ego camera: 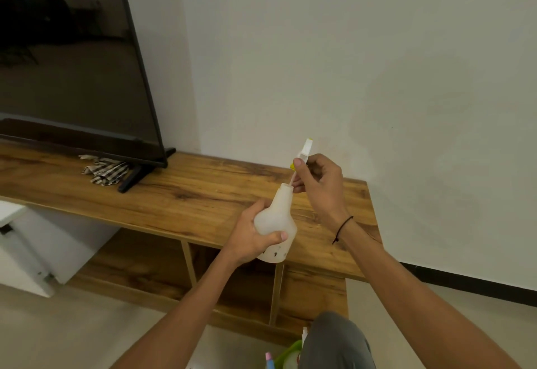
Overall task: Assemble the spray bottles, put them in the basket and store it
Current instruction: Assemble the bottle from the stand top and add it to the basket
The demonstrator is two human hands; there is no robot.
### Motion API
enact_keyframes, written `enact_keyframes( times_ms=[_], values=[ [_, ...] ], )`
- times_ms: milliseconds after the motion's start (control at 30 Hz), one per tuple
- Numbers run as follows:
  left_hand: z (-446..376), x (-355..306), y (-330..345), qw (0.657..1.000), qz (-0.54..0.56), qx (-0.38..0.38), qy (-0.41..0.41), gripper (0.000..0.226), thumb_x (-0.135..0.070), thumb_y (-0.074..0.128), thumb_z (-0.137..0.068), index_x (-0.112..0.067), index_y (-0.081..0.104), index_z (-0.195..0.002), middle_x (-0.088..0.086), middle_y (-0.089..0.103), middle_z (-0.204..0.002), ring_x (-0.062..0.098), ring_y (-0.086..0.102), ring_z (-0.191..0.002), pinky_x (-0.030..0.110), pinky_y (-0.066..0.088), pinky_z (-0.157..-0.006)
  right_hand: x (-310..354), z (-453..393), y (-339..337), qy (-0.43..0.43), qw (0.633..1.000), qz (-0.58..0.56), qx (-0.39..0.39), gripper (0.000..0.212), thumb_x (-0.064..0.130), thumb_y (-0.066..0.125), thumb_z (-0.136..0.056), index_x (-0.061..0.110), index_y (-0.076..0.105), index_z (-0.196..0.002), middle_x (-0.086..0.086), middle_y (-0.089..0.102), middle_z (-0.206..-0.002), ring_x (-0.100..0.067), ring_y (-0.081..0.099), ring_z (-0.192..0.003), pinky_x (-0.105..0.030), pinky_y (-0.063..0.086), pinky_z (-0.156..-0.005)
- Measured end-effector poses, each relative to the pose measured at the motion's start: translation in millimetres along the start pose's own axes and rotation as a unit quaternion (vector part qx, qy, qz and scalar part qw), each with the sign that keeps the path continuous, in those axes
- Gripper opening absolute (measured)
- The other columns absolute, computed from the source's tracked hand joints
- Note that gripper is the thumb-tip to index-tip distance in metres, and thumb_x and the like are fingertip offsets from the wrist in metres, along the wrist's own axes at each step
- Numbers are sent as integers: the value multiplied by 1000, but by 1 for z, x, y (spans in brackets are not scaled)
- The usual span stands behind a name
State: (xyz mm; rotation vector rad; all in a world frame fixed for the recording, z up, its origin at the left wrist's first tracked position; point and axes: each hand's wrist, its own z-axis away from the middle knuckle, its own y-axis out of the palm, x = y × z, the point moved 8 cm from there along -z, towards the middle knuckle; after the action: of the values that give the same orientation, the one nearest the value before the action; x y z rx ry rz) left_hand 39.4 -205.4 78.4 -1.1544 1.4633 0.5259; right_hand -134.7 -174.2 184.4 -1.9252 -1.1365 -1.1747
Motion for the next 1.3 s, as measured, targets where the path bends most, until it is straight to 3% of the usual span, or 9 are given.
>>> enact_keyframes(
  times_ms=[167,333,533,733,833,900,1033,1100,1300],
  values=[
    [15,-4,-4,1000,17,14,4,74,-55,88,-65,-23,62,-127,2,71,-114,23,74,-103,49,65,-81,-1,17,10,9,999,-38,26,23,32,71,-98,9,71,-95,-12,76,-79,-20,73,-70,-31,62,-61],
    [34,-14,-8,999,32,25,4,60,-51,88,-68,-35,64,-120,-4,73,-109,23,75,-100,33,62,-73,-7,42,24,31,995,-62,70,22,30,71,-99,9,74,-106,-11,79,-95,-19,77,-85,-34,64,-72],
    [60,-6,-11,997,54,47,-26,68,-46,87,-66,-14,64,-121,13,73,-112,33,75,-100,59,62,-81,-16,79,31,64,989,-95,93,27,29,66,-101,3,74,-104,-4,77,-91,-16,73,-86,-32,63,-77],
    [82,4,-3,989,95,96,-60,79,-47,81,-66,-7,60,-131,20,69,-119,35,72,-107,45,59,-85,-18,107,30,64,979,-136,138,23,32,66,-96,18,77,-110,-6,78,-106,-25,73,-101,-38,62,-85],
    [91,10,1,983,100,130,-77,81,-48,78,-67,-10,59,-136,18,68,-123,35,70,-112,44,59,-88,-26,115,27,90,973,-143,156,36,29,63,-96,3,72,-120,-19,74,-119,-39,70,-114,-49,59,-94],
    [97,14,1,980,97,151,-87,81,-49,78,-67,-12,58,-137,15,68,-123,32,69,-113,43,59,-89,-31,120,26,110,969,-134,177,44,28,61,-97,-6,67,-125,-26,71,-123,-39,69,-115,-57,56,-99],
    [105,19,4,970,106,192,-101,79,-47,77,-69,-10,60,-136,10,69,-119,27,70,-109,38,57,-86,-36,132,27,152,951,-148,223,39,26,57,-97,1,67,-126,-16,73,-122,-31,67,-118,-59,50,-107],
    [107,19,5,967,115,205,-99,79,-46,76,-70,-8,59,-137,13,69,-119,29,69,-108,38,57,-86,-39,136,29,175,941,-163,238,44,25,55,-97,-4,63,-129,-17,71,-122,-30,67,-118,-58,48,-109],
    [108,22,10,975,109,170,-92,86,-46,80,-65,-9,57,-139,23,64,-126,38,67,-115,45,58,-91,-39,142,26,163,955,-198,150,30,23,65,-91,3,71,-113,-21,69,-109,-37,61,-104,-63,46,-100]
  ],
)
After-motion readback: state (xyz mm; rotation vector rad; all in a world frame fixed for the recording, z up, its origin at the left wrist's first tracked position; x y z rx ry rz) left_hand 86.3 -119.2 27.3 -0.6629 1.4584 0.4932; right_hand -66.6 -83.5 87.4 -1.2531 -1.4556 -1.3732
